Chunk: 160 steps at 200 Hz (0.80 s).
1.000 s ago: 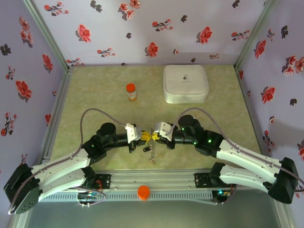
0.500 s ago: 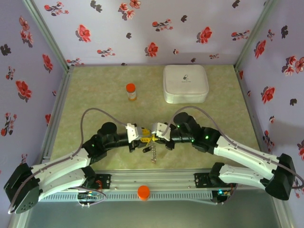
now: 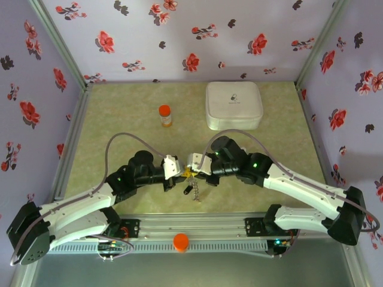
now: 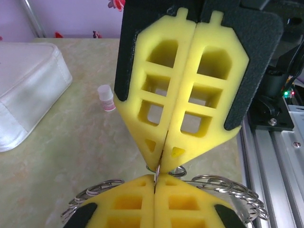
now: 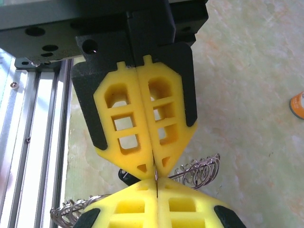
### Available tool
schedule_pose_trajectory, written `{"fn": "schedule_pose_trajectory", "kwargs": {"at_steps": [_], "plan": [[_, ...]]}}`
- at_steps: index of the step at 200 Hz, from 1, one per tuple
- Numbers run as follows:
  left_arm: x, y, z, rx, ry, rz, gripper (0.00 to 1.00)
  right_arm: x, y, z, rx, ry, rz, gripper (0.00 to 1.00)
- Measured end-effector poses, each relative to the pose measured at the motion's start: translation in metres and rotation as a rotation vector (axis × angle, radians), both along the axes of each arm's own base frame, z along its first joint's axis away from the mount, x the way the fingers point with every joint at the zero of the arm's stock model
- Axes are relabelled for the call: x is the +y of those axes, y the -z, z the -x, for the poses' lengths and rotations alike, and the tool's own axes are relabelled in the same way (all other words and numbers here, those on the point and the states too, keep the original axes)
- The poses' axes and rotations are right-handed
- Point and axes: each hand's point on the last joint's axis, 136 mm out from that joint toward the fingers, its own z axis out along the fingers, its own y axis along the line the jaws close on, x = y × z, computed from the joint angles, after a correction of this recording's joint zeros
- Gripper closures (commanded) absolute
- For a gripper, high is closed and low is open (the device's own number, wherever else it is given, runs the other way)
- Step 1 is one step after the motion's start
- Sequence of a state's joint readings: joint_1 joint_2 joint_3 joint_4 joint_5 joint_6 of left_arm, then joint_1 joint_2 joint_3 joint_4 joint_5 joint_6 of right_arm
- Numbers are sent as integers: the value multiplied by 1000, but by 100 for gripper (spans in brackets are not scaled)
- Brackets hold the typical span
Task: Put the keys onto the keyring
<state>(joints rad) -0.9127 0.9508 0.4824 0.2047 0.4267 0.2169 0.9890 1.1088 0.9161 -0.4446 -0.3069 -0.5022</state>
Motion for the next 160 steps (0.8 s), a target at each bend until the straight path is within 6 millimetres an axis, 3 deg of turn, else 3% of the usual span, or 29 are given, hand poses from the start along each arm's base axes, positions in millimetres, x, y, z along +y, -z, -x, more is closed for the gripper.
{"fn": "schedule_pose_trajectory", "kwargs": {"at_steps": [8,19,33,77,160], "plan": [[0,0,0,1,0,-1,100,0,0,0,-1,0,-1,100],[0,0,0,2,2,-1,100,0,0,0,0,1,-2,86],[0,-1,0,-2,0,3,100,0,-4,0,-6,9,-28,79],[1,-6,-1,-20,-18,70,100,-15,-26,-5,-25,70,-210,78],[0,-24,1,-23,-25,229,100,-12,-11,-7,37,96,-222,74]]}}
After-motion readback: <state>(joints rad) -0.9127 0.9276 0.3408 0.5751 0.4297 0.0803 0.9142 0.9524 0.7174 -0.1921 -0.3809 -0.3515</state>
